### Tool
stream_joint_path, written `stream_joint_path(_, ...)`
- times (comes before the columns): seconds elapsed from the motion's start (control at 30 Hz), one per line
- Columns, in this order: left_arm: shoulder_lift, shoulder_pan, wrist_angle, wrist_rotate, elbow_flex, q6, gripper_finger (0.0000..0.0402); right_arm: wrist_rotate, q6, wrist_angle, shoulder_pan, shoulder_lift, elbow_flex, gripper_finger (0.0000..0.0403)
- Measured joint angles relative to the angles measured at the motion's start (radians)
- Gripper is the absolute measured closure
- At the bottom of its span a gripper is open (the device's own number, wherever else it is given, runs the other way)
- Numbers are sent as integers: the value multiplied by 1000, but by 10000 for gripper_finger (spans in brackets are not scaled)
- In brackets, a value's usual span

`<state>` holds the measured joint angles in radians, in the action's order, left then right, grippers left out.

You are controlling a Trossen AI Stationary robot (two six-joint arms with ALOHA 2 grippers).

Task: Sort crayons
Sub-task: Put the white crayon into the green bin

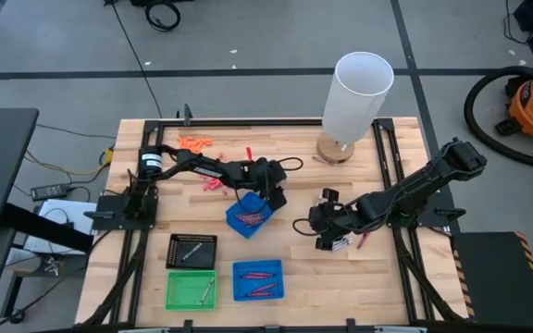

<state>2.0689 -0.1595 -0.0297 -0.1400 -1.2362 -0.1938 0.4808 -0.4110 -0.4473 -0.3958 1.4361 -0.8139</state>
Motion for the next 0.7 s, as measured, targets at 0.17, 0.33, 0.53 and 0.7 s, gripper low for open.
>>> stream_joint_path(0.17, -2, 6, -2, 1, 0, 6, 214, 0, 8, 3, 0, 0, 0, 310)
stream_joint_path(0.33, -4, 5, -19, 4, 0, 6, 228, -3, 11, 5, 0, 0, 0, 310)
stream_joint_path(0.53, -5, 5, -25, 4, 1, 6, 274, -3, 12, 5, 0, 0, 0, 310)
stream_joint_path(0.7, -6, 5, -26, 18, 2, 6, 323, -4, 14, 5, -2, 0, 0, 310)
